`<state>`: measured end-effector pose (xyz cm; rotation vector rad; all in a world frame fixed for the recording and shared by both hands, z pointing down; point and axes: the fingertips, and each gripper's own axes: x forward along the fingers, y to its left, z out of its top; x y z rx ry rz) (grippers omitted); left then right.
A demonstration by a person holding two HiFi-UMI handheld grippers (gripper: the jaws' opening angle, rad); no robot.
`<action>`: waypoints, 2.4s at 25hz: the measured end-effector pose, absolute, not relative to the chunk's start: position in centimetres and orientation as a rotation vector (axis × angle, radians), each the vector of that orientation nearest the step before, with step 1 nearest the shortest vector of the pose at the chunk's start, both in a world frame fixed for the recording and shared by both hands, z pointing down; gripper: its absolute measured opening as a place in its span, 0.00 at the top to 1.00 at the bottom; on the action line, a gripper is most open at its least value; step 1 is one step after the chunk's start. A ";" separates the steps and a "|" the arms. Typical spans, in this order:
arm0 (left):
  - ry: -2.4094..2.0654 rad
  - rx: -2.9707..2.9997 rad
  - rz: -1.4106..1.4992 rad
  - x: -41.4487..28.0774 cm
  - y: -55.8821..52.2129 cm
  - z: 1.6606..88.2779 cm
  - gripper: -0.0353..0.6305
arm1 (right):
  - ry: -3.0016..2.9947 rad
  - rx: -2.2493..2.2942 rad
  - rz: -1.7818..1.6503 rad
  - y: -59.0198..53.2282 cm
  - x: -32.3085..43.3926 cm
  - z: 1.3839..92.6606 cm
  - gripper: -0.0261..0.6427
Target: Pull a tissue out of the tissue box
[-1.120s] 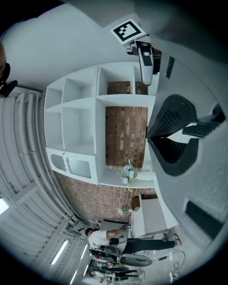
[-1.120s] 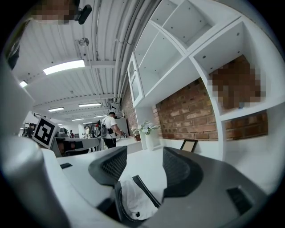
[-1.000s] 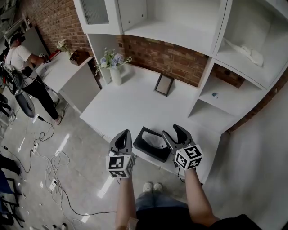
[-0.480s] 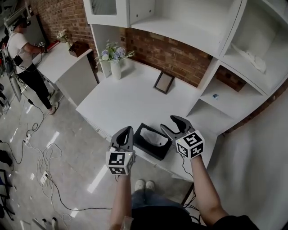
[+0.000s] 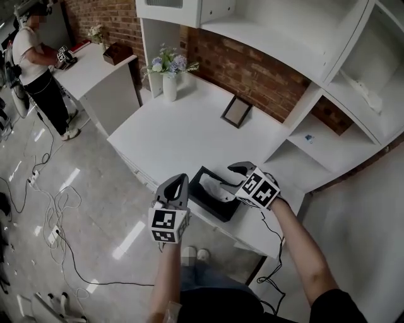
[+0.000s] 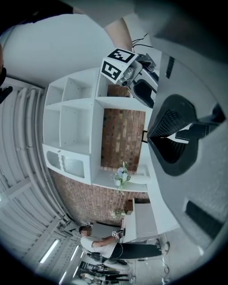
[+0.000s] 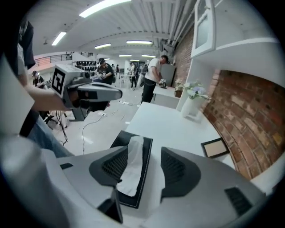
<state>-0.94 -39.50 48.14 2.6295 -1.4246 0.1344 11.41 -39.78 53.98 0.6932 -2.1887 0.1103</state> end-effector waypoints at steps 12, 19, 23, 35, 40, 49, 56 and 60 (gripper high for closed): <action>-1.425 2.606 0.157 -1.4 -38.8 49.4 0.94 | -2.056 0.497 0.163 -38.3 9.6 61.0 0.63; -1.447 2.578 0.169 -2.7 -38.4 49.9 0.94 | -2.028 0.497 0.193 -38.7 9.4 62.1 0.65; -1.459 2.567 0.168 -3.3 -38.5 49.9 0.94 | -2.013 0.497 0.198 -38.7 9.3 62.6 0.69; -1.456 2.566 0.164 -3.5 -38.5 49.8 0.94 | -2.010 0.489 0.103 -37.9 8.7 62.0 0.94; -1.451 2.569 0.168 -3.4 -38.3 50.0 0.94 | -2.014 0.495 0.093 -37.8 8.7 61.9 0.96; -1.442 2.579 0.158 -3.4 -38.4 49.6 0.94 | -2.050 0.568 0.072 -38.3 8.7 59.7 0.96; -1.419 2.597 0.142 -2.9 -38.7 49.0 0.94 | -2.065 0.643 0.031 -38.7 9.2 56.9 0.96; -1.404 2.610 0.135 -2.3 -38.9 48.6 0.94 | -2.073 0.683 0.016 -38.9 9.9 55.5 0.96</action>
